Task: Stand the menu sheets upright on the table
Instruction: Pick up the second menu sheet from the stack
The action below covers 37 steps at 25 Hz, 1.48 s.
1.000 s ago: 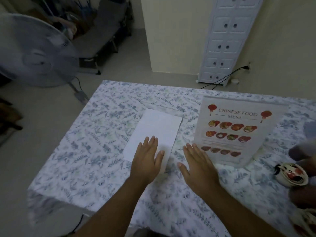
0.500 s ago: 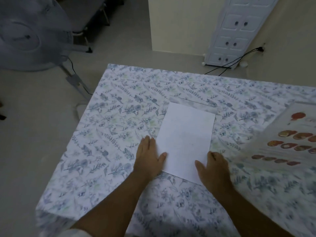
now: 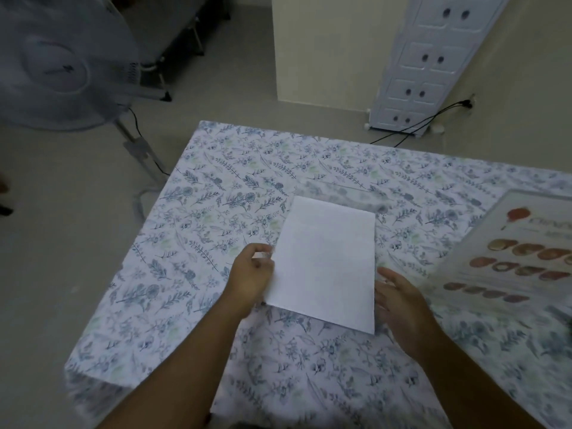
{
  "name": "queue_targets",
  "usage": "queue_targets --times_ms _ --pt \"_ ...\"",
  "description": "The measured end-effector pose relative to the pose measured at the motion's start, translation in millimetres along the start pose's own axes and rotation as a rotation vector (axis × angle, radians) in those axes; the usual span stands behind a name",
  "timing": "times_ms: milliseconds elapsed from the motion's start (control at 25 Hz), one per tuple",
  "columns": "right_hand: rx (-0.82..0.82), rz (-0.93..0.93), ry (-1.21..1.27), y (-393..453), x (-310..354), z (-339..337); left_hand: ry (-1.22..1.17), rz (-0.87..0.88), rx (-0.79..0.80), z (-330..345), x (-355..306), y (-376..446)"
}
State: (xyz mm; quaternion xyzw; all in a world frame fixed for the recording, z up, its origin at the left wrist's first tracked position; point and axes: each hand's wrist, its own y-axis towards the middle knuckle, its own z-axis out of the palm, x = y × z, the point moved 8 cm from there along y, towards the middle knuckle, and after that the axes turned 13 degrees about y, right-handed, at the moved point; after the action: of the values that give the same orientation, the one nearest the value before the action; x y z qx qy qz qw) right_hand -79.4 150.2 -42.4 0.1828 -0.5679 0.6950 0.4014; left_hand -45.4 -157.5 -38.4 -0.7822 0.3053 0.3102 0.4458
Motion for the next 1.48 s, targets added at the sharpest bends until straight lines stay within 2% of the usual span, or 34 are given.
queue_targets --times_ms 160,280,320,400,480,520,600,720,880,1280,1480 --pt "0.092 -0.193 -0.019 -14.9 37.9 -11.0 -0.099 0.064 0.002 -20.4 -33.8 -24.3" --pt "0.081 -0.548 -0.363 -30.6 78.0 -3.2 -0.095 0.243 -0.023 -33.9 -66.0 -46.3" --pt "0.061 -0.692 -0.496 -39.1 91.7 6.4 -0.044 0.332 -0.053 -40.3 -77.1 -51.6" --pt "0.040 -0.858 -0.546 -51.1 113.7 23.4 0.173 0.507 -0.185 -57.1 -100.8 -57.0" --pt "0.046 -0.847 -0.498 -49.9 122.7 37.0 0.328 0.607 -0.316 -72.1 -121.7 -56.0" --pt "0.051 -0.819 -0.466 -45.5 123.5 40.4 0.329 0.619 -0.329 -76.1 -127.6 -53.5" --pt "0.058 -0.794 -0.425 -42.0 120.6 47.6 0.263 0.628 -0.294 -77.9 -130.5 -46.2" --pt "0.050 -0.760 -0.376 -37.0 109.0 51.4 0.052 0.545 -0.145 -69.8 -114.8 -31.2" --pt "-0.021 -0.818 -0.392 -37.8 100.0 53.3 -0.033 0.532 -0.136 -65.1 -97.1 -14.8" --pt "-0.132 -0.898 -0.579 -34.0 79.4 50.1 0.066 0.587 -0.284 -57.1 -85.3 -17.2" --pt "-0.096 -0.902 -0.623 -45.8 82.0 51.7 0.166 0.577 -0.338 -57.2 -87.2 -34.2"
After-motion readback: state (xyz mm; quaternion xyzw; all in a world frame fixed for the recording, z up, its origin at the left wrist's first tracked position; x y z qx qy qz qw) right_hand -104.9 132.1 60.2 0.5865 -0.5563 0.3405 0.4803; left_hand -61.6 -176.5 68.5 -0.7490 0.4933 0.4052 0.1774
